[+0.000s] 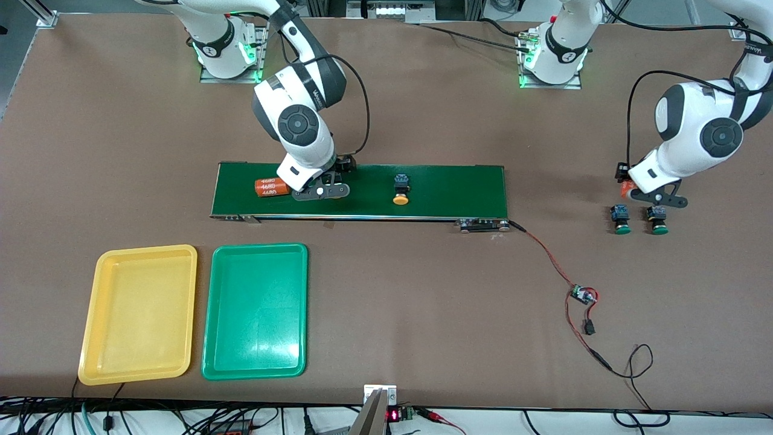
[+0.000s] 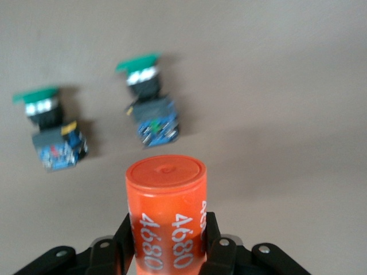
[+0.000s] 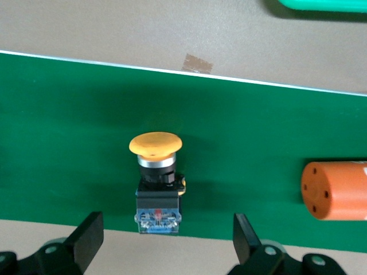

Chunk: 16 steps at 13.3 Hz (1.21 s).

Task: Sort buttons by color to trays
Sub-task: 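Grasp a yellow button with the right gripper while the left gripper places the cell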

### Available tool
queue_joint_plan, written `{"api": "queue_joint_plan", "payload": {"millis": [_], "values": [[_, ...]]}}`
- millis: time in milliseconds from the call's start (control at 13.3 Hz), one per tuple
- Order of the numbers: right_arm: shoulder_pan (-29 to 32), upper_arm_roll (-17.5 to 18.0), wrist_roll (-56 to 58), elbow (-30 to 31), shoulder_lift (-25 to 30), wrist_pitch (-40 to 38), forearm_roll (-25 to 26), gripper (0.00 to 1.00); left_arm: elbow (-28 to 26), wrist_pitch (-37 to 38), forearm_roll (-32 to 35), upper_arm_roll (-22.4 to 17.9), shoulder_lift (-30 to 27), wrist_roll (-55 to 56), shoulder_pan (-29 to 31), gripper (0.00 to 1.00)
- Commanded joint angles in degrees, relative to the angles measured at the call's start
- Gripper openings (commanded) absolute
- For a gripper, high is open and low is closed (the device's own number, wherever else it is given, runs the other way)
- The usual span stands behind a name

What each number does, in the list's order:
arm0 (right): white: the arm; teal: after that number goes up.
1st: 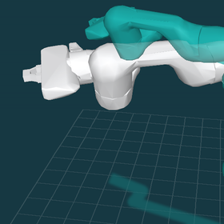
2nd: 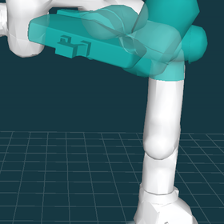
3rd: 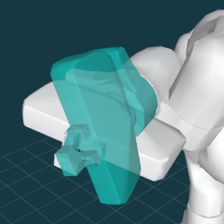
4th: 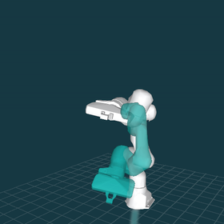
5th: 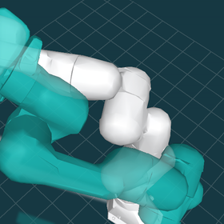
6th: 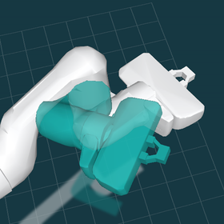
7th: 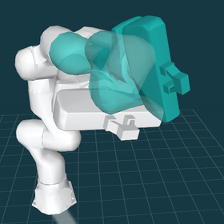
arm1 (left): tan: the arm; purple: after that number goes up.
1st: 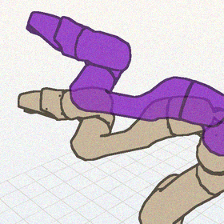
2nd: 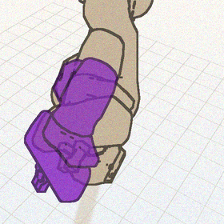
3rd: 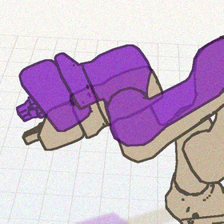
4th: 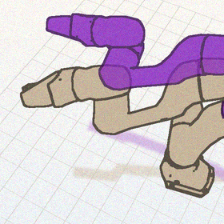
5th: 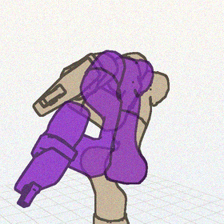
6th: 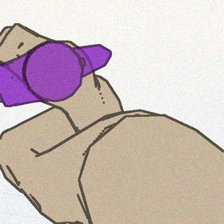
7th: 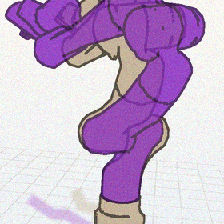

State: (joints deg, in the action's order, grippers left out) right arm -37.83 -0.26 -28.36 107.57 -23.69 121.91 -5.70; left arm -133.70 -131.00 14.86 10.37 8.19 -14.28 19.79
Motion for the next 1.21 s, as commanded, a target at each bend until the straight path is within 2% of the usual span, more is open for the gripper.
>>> {"api": "queue_joint_plan", "payload": {"millis": [0, 301, 377, 452, 678, 829, 904, 1130], "values": [[-0.1, 0.0, -0.8, 2.8, -0.3, 3.6, -0.1, 1.00, 3.0, 4.1, -1.7, 6.7, -0.4, -4.9, -0.8, 0.17], [-0.2, 0.0, -0.8, 5.4, -0.9, 7.3, -0.1, 0.99, 4.9, 3.7, -1.7, 17.0, 0.9, -5.8, -3.8, 0.15], [-0.2, 0.0, -0.7, 5.4, -0.6, 6.7, -0.1, 0.79, 5.7, 3.7, -1.7, 19.2, 1.2, -7.2, -4.0, 0.15], [-0.1, -0.1, -1.0, 5.3, -0.1, 5.9, -0.1, 0.37, 7.1, 3.6, -1.6, 20.9, 2.1, -9.8, -4.4, 0.15], [-0.1, -0.2, -4.2, 5.2, 0.5, 3.9, -0.1, 0.13, 10.1, 3.4, -1.7, 24.5, 4.9, -16.7, -7.7, 0.12], [0.0, -0.5, -4.1, 5.1, 0.6, 3.8, -0.1, 0.07, 11.1, 0.9, -1.6, 28.3, 7.2, -17.1, -8.8, 0.12], [0.3, -1.0, -4.0, 4.8, 0.7, 3.8, 0.0, 0.05, 11.1, -2.1, -1.1, 28.7, 8.8, -17.3, -10.1, 0.12], [0.4, -6.8, -3.1, 1.8, 2.4, 3.8, 0.6, 0.00, 10.7, -6.7, -0.9, 28.6, 11.5, -17.1, -13.2, 0.13]]}}
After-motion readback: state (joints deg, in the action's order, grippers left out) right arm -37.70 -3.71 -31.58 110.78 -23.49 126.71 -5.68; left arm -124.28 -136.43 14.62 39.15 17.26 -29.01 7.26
